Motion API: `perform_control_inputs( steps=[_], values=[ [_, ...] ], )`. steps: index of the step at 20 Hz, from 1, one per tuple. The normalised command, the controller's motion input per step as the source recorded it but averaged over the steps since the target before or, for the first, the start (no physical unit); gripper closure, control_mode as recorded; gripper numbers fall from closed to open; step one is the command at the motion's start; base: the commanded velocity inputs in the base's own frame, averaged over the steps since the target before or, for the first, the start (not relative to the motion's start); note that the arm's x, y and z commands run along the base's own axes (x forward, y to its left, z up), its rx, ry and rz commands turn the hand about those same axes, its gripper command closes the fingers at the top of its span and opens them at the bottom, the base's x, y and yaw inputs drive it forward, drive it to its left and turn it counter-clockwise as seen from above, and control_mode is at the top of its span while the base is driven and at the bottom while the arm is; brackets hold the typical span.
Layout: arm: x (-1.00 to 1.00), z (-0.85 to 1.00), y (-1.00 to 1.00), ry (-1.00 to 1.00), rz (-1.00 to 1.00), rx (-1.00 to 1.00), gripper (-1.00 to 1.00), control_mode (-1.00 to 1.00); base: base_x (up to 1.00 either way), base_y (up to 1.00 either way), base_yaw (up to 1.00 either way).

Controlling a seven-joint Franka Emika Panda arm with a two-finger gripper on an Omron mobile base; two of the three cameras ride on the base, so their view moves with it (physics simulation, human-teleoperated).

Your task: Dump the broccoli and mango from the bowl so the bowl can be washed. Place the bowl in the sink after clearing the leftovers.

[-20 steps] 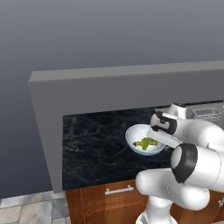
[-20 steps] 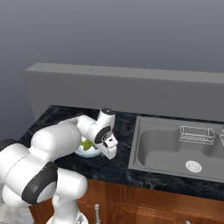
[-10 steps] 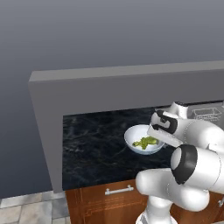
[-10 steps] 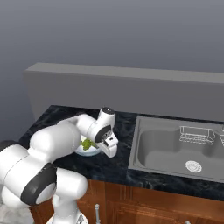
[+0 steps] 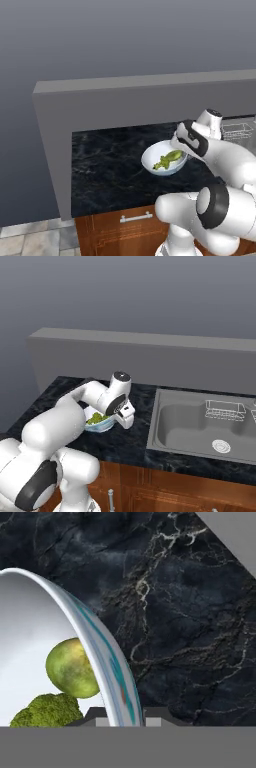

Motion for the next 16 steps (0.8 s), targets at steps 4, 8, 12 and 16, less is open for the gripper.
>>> perform_control_inputs(
  steps=[4,8,12,16],
  values=[
    [0.06,0.59,0.01,-0.11,-0.01,-0.03,1.0,-1.0,0.0,0.0,0.0],
    [0.01,0.58,0.09,-0.08,0.0,-0.12,1.0,-1.0,0.0,0.0,0.0],
    [0.0,0.35,0.26,-0.02,0.0,-0.25,1.0,-1.0,0.0,0.0,0.0],
    [0.06,0.04,0.28,0.01,-0.06,-0.33,1.0,-1.0,0.0,0.0,0.0]
  ],
)
